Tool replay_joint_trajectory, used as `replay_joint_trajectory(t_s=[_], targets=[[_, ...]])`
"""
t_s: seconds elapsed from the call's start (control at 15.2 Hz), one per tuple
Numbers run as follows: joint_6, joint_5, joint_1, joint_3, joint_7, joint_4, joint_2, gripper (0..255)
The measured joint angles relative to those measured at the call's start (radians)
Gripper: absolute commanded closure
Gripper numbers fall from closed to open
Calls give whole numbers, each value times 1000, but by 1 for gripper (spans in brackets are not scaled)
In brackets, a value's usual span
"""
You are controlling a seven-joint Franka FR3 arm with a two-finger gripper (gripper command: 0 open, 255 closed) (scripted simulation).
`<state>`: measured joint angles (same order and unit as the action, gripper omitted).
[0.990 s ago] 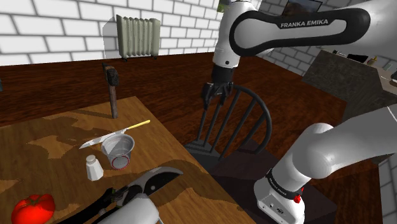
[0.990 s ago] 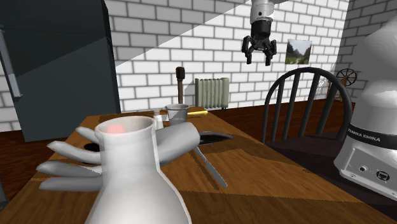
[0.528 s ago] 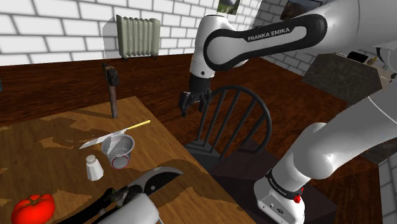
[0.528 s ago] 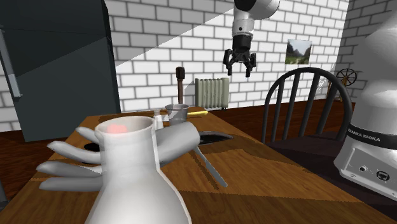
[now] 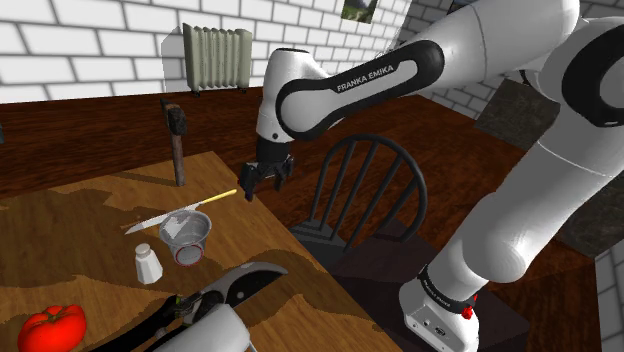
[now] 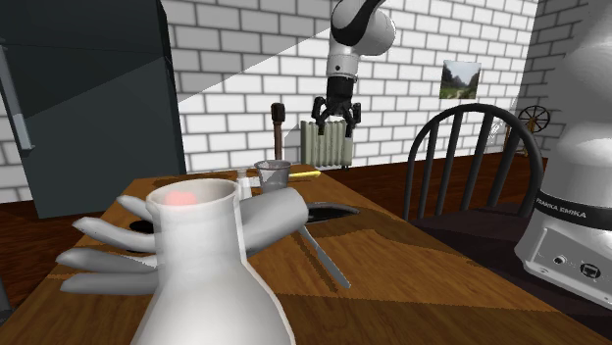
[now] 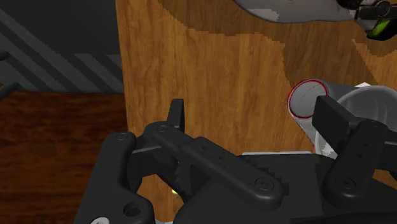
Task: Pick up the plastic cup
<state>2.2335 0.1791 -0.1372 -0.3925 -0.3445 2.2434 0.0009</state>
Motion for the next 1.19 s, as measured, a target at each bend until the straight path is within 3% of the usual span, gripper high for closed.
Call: replay_joint_trajectory(t_s=[0.4,0.79,1.19], targets=[[104,-98,-55,-23,-85,-141,215,0],[152,-201,-139,-7,-159,-328,425,0],[204,-226,-156,8,-166,-341,490,0]])
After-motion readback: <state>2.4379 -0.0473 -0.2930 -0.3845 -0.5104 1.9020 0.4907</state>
